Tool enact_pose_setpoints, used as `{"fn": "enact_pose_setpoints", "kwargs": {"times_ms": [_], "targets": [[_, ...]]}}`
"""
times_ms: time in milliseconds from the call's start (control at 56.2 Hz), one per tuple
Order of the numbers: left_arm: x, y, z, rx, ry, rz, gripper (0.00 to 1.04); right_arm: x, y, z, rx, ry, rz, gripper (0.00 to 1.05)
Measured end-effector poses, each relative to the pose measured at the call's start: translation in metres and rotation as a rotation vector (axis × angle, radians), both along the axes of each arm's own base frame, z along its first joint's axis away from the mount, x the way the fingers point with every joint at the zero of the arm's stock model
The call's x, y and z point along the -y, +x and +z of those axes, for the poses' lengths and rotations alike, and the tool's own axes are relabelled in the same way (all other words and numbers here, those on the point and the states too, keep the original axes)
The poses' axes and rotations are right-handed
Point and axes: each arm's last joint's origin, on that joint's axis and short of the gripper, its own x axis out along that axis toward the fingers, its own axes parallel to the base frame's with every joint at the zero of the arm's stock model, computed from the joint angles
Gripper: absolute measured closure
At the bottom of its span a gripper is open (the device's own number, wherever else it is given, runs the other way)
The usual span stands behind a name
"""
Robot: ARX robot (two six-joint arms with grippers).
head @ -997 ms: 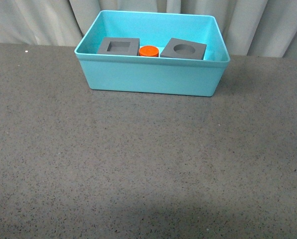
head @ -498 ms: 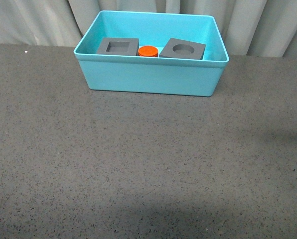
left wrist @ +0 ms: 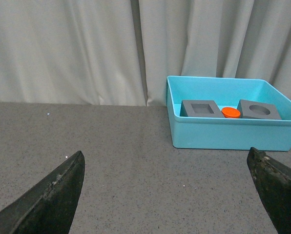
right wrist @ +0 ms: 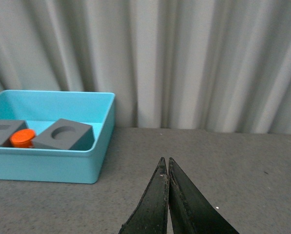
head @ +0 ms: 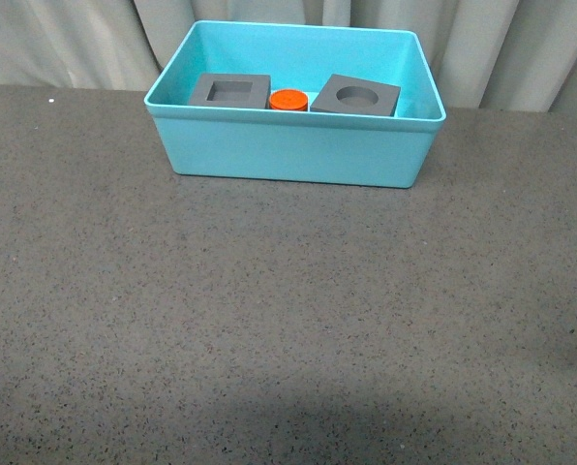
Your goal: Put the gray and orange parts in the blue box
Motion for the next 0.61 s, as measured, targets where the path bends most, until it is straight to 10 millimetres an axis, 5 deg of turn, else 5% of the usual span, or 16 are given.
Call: {"fn": "enact_pose_setpoints", "kwargs": {"times_ms": [605], "targets": [[0.0, 0.0, 0.0, 0.0, 0.0, 0.0, 0.07, 0.005, -0.038, -0.005, -0.011, 0.0, -0.018, 1.04]]}}
